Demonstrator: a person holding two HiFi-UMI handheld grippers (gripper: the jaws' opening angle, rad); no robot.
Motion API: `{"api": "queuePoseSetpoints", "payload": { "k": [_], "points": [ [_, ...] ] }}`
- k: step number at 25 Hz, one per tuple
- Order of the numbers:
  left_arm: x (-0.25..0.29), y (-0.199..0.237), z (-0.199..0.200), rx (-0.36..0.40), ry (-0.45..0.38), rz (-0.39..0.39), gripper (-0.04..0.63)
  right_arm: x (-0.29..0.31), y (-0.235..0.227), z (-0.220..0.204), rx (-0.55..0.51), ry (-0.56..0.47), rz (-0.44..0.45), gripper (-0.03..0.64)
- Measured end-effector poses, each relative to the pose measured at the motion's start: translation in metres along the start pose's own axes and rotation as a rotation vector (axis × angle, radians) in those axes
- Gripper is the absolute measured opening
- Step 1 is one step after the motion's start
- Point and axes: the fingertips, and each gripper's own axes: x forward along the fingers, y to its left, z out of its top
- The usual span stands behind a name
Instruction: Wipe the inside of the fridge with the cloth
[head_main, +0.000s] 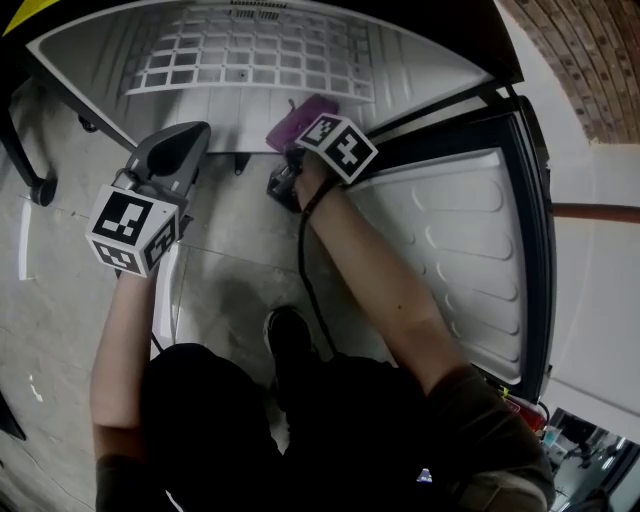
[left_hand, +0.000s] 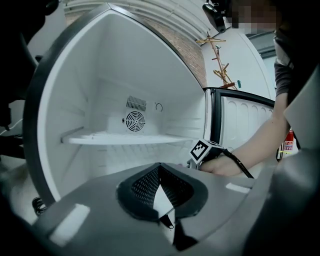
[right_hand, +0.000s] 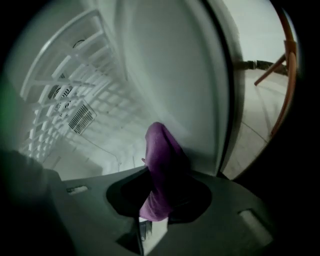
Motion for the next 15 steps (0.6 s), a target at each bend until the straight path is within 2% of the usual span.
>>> {"api": "queuePoseSetpoints", "payload": {
  "k": [3, 6, 11, 15],
  "points": [
    [-0.009, 0.008, 0.001, -0.002, -0.001, 0.024, 0.017, 0.003, 0.001, -0.006, 0.052, 0.002, 0.015, 0.077],
    [-0.016, 0.015, 0.003, 0.003, -0.004, 0.038, 0.017, 0.002, 0.011, -0.01, 0.03, 0.002, 0.028, 0.077],
    [-0.029, 0.013, 0.021, 0.136, 0.007, 0.07, 0.017, -0.008, 0.037, -0.03, -0.115, 0.069, 0.086, 0.077],
    [-0.038, -0.008, 0.048, 0.082, -0.044, 0.082, 0.017, -0.04, 0.04, -0.041, -0.087, 0.146, 0.082, 0.075]
  ]
}}
